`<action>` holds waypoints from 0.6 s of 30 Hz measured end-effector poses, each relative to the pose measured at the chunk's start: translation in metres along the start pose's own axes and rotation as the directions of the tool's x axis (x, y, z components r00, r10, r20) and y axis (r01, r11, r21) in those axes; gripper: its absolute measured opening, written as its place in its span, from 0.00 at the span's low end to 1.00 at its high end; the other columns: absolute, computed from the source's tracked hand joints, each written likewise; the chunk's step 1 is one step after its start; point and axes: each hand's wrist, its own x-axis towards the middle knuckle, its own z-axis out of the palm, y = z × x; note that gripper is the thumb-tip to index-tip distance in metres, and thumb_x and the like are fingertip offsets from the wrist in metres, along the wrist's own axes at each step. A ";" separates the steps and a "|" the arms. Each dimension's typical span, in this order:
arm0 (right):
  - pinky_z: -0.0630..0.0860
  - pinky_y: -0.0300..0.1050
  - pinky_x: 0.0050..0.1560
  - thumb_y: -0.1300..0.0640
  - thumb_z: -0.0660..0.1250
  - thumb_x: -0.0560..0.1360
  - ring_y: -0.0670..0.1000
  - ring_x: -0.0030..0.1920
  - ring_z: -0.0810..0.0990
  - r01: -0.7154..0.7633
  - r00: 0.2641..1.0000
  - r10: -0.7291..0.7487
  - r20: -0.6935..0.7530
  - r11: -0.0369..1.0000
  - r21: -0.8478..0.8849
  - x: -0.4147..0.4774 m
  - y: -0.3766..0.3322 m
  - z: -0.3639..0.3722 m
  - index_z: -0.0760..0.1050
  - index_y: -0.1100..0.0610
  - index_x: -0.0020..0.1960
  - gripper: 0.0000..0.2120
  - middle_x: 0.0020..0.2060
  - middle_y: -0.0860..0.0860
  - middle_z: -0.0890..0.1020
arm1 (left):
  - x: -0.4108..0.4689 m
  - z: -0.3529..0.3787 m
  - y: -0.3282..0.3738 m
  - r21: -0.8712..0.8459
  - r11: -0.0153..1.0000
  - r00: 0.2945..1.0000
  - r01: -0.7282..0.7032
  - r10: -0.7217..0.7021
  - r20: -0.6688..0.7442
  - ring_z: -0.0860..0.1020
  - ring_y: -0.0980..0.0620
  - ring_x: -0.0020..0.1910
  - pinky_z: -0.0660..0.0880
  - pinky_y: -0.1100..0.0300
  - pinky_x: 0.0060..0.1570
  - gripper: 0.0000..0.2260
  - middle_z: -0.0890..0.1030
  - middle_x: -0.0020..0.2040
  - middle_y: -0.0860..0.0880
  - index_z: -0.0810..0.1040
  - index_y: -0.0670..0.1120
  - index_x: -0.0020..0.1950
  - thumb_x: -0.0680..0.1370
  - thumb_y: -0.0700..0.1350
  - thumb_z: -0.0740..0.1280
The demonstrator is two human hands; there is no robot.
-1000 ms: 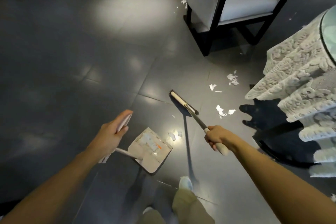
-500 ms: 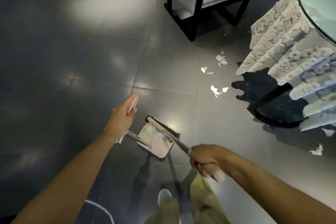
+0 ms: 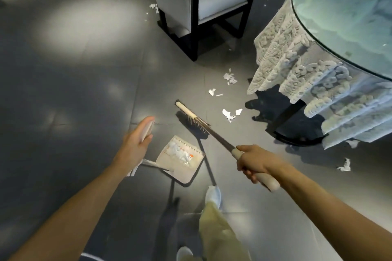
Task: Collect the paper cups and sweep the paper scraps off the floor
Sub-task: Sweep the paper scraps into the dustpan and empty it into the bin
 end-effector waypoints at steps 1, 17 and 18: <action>0.71 0.36 0.22 0.64 0.61 0.75 0.45 0.20 0.71 0.021 0.999 -0.022 -0.046 0.999 -0.028 0.011 0.000 -0.010 0.73 0.52 0.51 0.09 0.22 0.52 0.76 | 0.012 0.003 0.005 0.001 1.000 1.000 -0.006 0.006 0.008 0.74 0.45 0.57 0.69 0.56 0.55 0.20 0.74 0.60 0.46 0.68 0.58 0.69 0.80 0.40 0.61; 0.72 0.41 0.26 0.67 0.55 0.75 0.52 0.28 0.73 -0.091 0.948 0.085 -0.308 0.996 -0.004 0.140 0.001 -0.123 0.67 0.60 0.57 0.12 0.37 0.59 0.75 | 0.184 0.067 0.090 0.091 0.989 0.984 -0.116 0.102 0.146 0.69 0.48 0.67 0.64 0.59 0.58 0.20 0.72 0.68 0.52 0.67 0.58 0.69 0.81 0.41 0.61; 0.71 0.40 0.24 0.67 0.55 0.76 0.51 0.27 0.71 -0.113 0.950 0.126 -0.285 0.992 0.060 0.146 0.002 -0.124 0.67 0.60 0.58 0.12 0.34 0.58 0.74 | 0.195 0.071 0.093 0.101 0.986 0.981 -0.132 0.115 0.155 0.69 0.48 0.67 0.64 0.59 0.58 0.20 0.72 0.68 0.52 0.66 0.58 0.69 0.81 0.41 0.60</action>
